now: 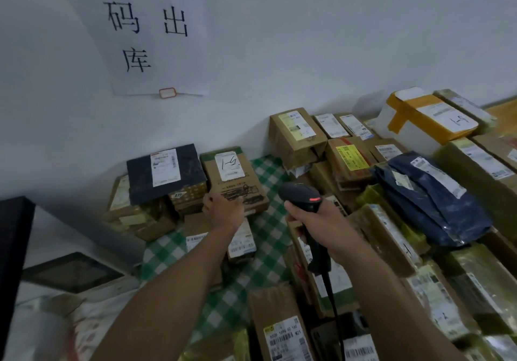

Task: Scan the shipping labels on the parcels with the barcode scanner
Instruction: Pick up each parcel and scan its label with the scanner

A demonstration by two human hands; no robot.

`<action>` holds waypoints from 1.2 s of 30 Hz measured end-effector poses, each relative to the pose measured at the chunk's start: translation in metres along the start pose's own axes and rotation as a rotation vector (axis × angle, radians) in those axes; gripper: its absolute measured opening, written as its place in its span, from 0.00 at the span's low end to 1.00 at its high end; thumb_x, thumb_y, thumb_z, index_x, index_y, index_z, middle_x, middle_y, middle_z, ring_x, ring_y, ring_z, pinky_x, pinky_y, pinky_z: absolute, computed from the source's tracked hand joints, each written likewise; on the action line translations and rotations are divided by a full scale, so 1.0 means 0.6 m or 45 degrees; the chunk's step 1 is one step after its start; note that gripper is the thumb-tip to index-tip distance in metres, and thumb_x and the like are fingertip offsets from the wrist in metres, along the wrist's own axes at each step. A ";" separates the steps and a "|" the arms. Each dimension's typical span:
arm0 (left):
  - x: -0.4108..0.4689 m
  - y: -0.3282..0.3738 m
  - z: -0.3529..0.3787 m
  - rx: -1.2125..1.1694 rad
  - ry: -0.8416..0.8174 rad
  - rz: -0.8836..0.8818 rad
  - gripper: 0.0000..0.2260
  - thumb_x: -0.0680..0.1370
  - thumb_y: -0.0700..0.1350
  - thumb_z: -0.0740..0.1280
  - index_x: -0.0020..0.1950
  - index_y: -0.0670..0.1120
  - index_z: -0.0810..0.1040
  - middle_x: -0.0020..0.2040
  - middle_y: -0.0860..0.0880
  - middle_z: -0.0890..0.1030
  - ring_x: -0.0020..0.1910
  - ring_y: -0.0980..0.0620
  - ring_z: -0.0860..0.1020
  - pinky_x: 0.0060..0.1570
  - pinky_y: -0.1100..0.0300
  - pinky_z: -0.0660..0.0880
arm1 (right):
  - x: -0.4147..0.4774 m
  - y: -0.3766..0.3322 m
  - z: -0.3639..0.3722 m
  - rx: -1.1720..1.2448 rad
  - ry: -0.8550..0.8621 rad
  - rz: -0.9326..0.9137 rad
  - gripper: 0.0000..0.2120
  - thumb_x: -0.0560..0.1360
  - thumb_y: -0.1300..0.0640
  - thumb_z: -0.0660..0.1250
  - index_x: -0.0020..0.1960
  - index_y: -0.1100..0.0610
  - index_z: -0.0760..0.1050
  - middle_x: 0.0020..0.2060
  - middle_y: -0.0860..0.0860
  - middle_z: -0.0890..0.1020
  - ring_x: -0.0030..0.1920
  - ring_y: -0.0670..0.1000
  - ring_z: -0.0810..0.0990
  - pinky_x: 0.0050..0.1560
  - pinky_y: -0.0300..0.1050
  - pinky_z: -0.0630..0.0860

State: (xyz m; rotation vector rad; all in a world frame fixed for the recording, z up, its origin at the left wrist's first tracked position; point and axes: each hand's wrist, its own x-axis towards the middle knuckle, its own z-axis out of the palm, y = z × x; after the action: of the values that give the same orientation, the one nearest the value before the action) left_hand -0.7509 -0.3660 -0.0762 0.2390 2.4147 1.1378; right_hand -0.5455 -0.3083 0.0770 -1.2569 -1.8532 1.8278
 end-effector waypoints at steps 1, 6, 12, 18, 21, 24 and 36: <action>0.007 -0.008 0.001 -0.082 -0.026 -0.080 0.35 0.76 0.51 0.75 0.78 0.49 0.60 0.72 0.44 0.68 0.68 0.40 0.71 0.68 0.41 0.73 | 0.008 0.004 0.004 -0.005 -0.011 0.008 0.07 0.80 0.55 0.72 0.58 0.48 0.80 0.42 0.51 0.85 0.29 0.42 0.80 0.31 0.37 0.76; 0.035 -0.039 0.007 -0.338 -0.170 -0.279 0.29 0.77 0.51 0.73 0.74 0.46 0.66 0.62 0.46 0.81 0.56 0.44 0.80 0.60 0.43 0.79 | 0.040 0.027 0.012 0.003 -0.039 0.079 0.09 0.80 0.52 0.73 0.60 0.46 0.80 0.44 0.53 0.86 0.34 0.47 0.82 0.37 0.42 0.78; 0.021 -0.029 -0.024 -0.627 -0.238 -0.310 0.08 0.80 0.42 0.71 0.53 0.52 0.75 0.56 0.48 0.81 0.59 0.43 0.81 0.63 0.42 0.78 | 0.052 0.040 0.016 0.013 -0.041 0.078 0.09 0.80 0.52 0.73 0.59 0.46 0.81 0.44 0.52 0.86 0.36 0.48 0.82 0.38 0.44 0.78; -0.041 -0.032 -0.050 -0.839 -0.475 -0.087 0.23 0.80 0.38 0.72 0.71 0.54 0.73 0.63 0.50 0.82 0.61 0.48 0.81 0.59 0.45 0.81 | 0.035 0.032 0.010 0.080 0.015 -0.039 0.12 0.80 0.54 0.73 0.63 0.46 0.81 0.47 0.49 0.87 0.40 0.49 0.86 0.40 0.41 0.82; -0.073 -0.040 -0.067 -0.902 -0.570 -0.020 0.33 0.77 0.38 0.75 0.77 0.59 0.67 0.64 0.48 0.81 0.62 0.47 0.81 0.55 0.46 0.83 | 0.021 0.028 0.009 0.052 0.096 -0.121 0.12 0.80 0.53 0.73 0.63 0.46 0.79 0.43 0.48 0.87 0.39 0.43 0.85 0.35 0.36 0.78; -0.100 -0.050 -0.082 -0.912 -0.656 0.103 0.42 0.74 0.40 0.79 0.81 0.62 0.62 0.67 0.48 0.80 0.66 0.45 0.80 0.58 0.40 0.81 | 0.004 0.026 0.011 0.024 0.129 -0.168 0.16 0.79 0.51 0.74 0.66 0.47 0.78 0.50 0.46 0.87 0.50 0.46 0.86 0.46 0.40 0.80; -0.148 -0.037 -0.116 -0.715 -0.474 0.417 0.45 0.76 0.36 0.76 0.82 0.65 0.55 0.69 0.56 0.76 0.61 0.68 0.76 0.50 0.65 0.81 | -0.084 -0.006 0.016 -0.056 0.038 -0.229 0.09 0.81 0.53 0.72 0.57 0.41 0.79 0.47 0.44 0.85 0.45 0.44 0.86 0.38 0.36 0.77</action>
State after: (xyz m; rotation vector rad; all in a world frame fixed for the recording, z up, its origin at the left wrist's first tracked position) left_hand -0.7045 -0.4582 -0.0254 0.6109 1.6936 1.6891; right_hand -0.5235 -0.3498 0.0977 -1.0862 -1.9318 1.6744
